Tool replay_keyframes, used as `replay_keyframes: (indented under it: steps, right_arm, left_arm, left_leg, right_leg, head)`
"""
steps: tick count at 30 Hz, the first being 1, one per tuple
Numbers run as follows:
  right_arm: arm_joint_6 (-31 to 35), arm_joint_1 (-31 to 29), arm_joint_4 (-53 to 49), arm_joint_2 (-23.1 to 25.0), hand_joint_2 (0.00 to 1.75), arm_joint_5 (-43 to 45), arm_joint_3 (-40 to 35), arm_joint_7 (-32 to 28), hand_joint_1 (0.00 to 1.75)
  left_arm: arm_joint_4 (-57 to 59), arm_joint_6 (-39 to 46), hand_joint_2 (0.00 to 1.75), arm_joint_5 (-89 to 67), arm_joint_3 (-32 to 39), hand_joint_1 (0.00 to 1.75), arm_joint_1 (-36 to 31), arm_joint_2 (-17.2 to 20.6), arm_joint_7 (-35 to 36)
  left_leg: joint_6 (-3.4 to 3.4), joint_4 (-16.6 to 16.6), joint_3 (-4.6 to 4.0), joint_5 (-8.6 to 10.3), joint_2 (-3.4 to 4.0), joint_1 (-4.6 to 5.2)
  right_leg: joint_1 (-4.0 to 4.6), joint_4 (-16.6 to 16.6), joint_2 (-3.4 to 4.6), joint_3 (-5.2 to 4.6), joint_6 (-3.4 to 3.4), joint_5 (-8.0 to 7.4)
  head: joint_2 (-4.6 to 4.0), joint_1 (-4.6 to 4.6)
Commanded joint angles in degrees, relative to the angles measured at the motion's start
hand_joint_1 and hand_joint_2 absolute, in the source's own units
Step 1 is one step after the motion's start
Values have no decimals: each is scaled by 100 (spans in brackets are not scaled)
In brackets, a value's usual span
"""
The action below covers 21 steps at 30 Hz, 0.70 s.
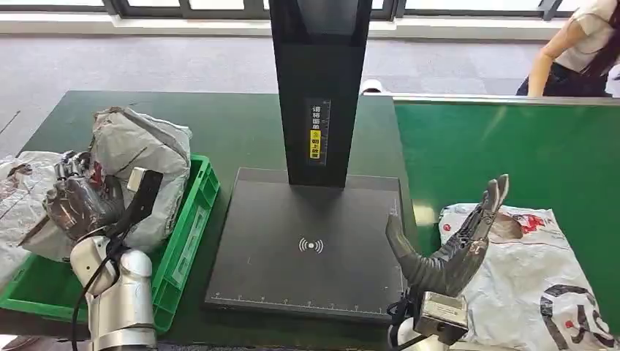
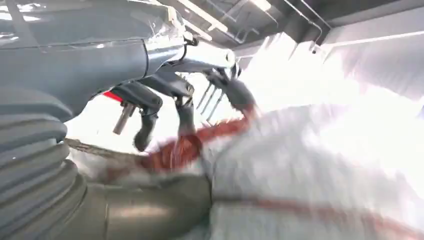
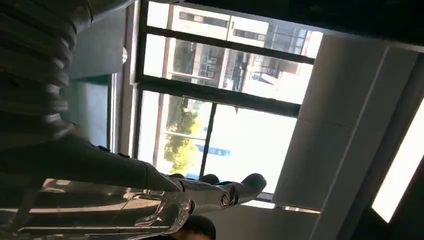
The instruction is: Moved the parcel from conveyor to table for the left to box.
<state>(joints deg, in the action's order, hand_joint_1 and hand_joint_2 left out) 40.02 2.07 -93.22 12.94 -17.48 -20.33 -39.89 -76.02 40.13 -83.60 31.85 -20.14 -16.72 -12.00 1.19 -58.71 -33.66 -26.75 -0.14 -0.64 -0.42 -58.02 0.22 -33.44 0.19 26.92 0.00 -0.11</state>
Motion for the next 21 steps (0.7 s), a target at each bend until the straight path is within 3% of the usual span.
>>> replay_keyframes:
  steps: [1, 21]
  right_arm:
    - [-2, -152, 210, -216, 175, 75, 25, -11, 0]
    - [-2, -157, 210, -201, 175, 81, 11, -11, 0]
  left_arm:
    - [295, -13, 175, 201, 197, 0, -135, 67, -334]
    - [-9, -13, 175, 442, 656, 0, -164, -195, -925]
  left_leg:
    - [-4, 11, 8, 4, 3, 0]
    - [-4, 7, 5, 3, 0, 0]
  right_leg:
    - [1, 12, 0, 9, 1, -5]
    - [0, 8, -2, 7, 1, -3]
  head:
    - [0, 2]
    - [0, 2]
